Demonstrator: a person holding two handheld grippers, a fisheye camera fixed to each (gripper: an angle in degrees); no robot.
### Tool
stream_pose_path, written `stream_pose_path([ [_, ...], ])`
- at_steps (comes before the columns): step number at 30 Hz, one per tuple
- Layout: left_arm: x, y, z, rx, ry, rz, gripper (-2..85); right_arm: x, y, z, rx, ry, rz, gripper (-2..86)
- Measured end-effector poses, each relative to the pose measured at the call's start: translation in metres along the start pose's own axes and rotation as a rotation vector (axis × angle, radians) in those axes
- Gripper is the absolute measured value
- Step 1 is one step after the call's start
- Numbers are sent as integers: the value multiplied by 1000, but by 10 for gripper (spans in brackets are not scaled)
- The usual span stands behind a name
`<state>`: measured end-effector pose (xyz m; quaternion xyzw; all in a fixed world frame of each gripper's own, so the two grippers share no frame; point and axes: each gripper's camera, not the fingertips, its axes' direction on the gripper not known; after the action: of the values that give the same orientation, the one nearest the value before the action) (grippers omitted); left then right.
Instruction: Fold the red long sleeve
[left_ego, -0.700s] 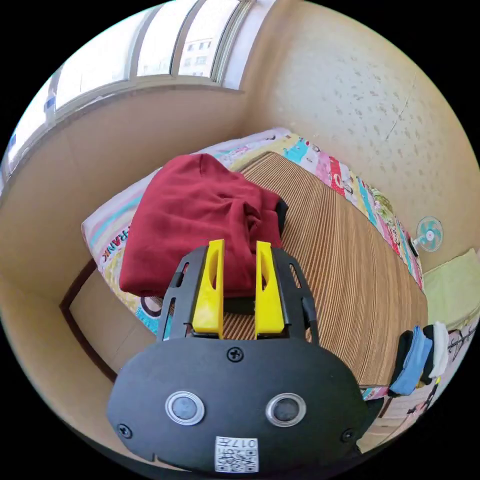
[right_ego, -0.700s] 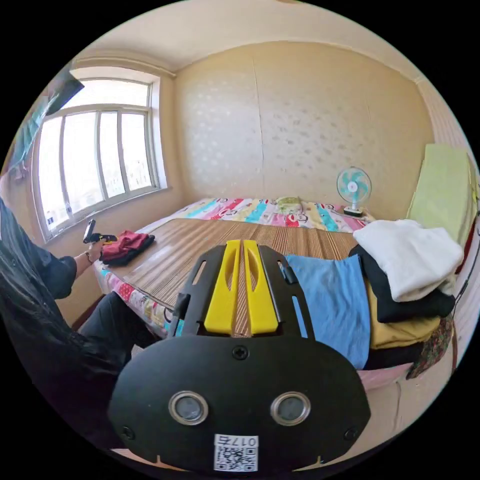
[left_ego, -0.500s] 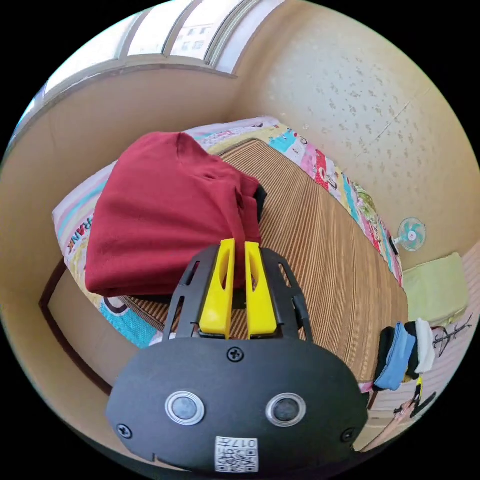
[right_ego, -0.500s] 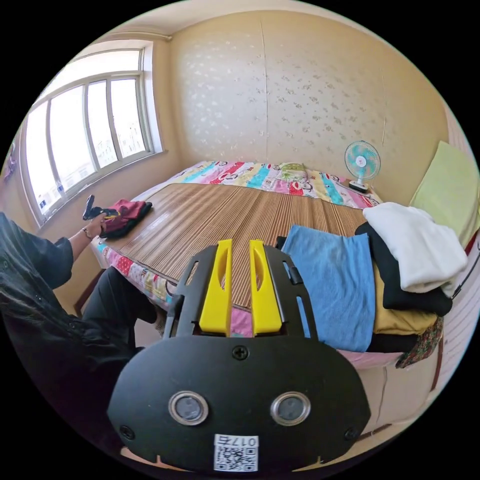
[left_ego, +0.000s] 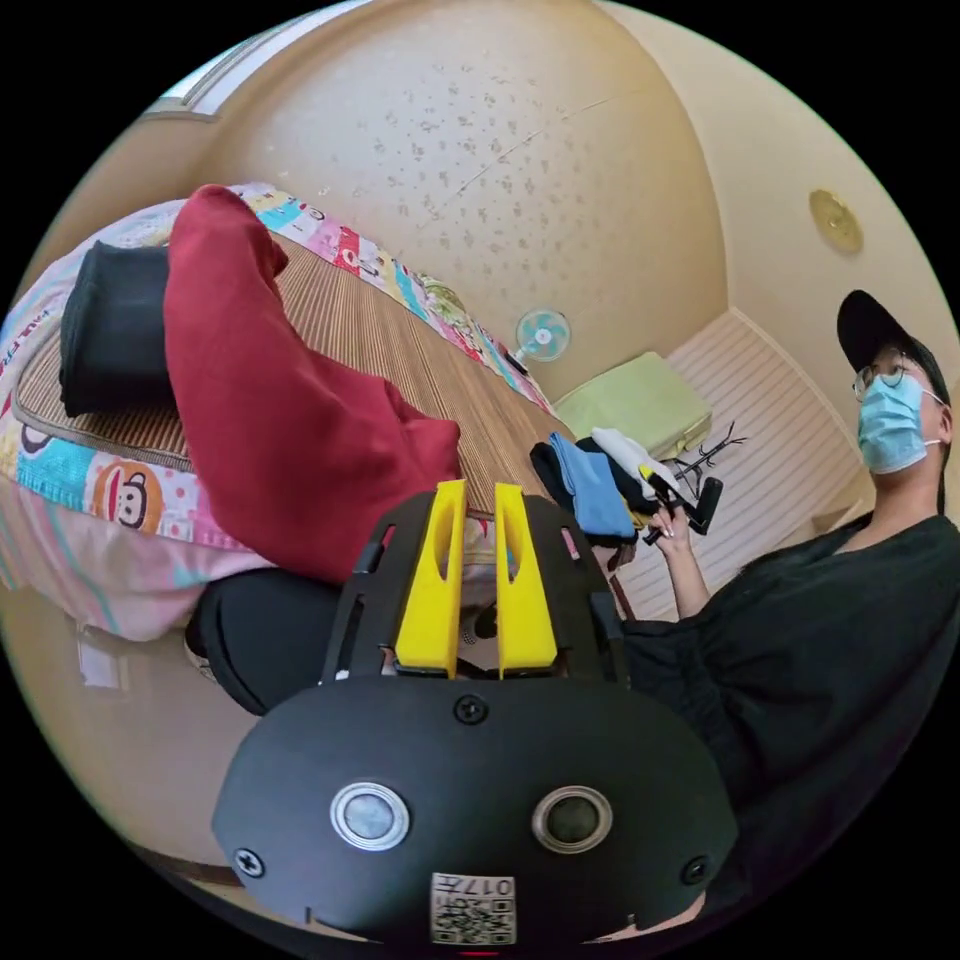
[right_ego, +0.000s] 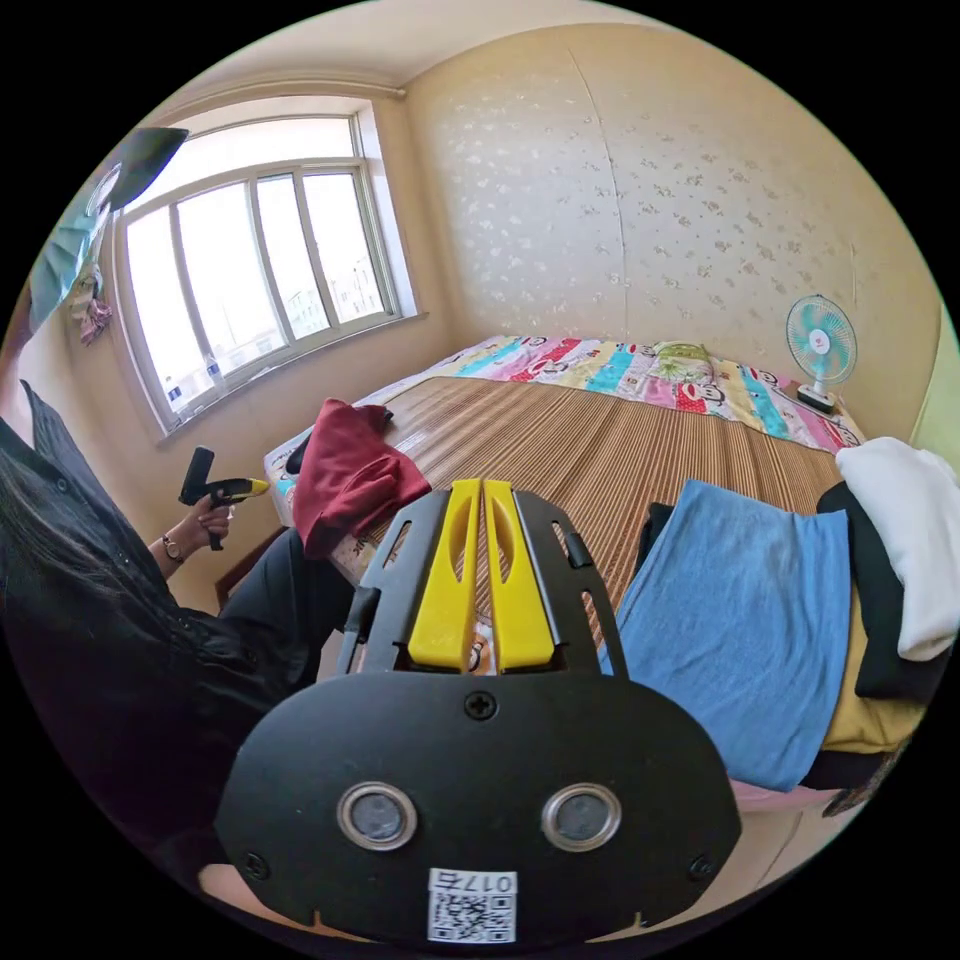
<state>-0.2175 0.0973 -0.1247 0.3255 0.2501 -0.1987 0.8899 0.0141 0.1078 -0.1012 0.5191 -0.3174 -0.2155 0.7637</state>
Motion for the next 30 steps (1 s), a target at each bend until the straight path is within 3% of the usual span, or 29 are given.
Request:
stream_pose_path([
  [8, 49, -133, 134, -116, -347, -31, 111, -5, 24, 14, -3, -124, 45, 3],
  [12, 5, -162, 232, -362, -649, -184, 119, -11, 39, -3, -48, -50, 13, 3],
  [16, 14, -145, 219, -307, -679, -175, 92, -4, 72, -25, -96, 63, 44, 3],
  [17, 18, -141, 208, -286, -623, -169, 81, 1, 83, -30, -102, 70, 70, 3],
  [19, 37, -124, 148, -133, -222, -109, 51, 10, 98, -35, -104, 53, 96, 3],
  [20, 45, -120, 131, -87, -114, -75, 51, 15, 105, -39, -96, 39, 104, 3],
  [22, 77, -99, 60, 94, 318, 54, 50, 22, 110, -44, -74, 7, 95, 4],
  [28, 161, -69, -70, 269, 970, 392, 48, 32, 80, -47, 39, -177, -6, 11],
  [30, 178, -65, -98, 307, 1103, 464, 48, 31, 68, -46, 78, -233, -33, 17],
])
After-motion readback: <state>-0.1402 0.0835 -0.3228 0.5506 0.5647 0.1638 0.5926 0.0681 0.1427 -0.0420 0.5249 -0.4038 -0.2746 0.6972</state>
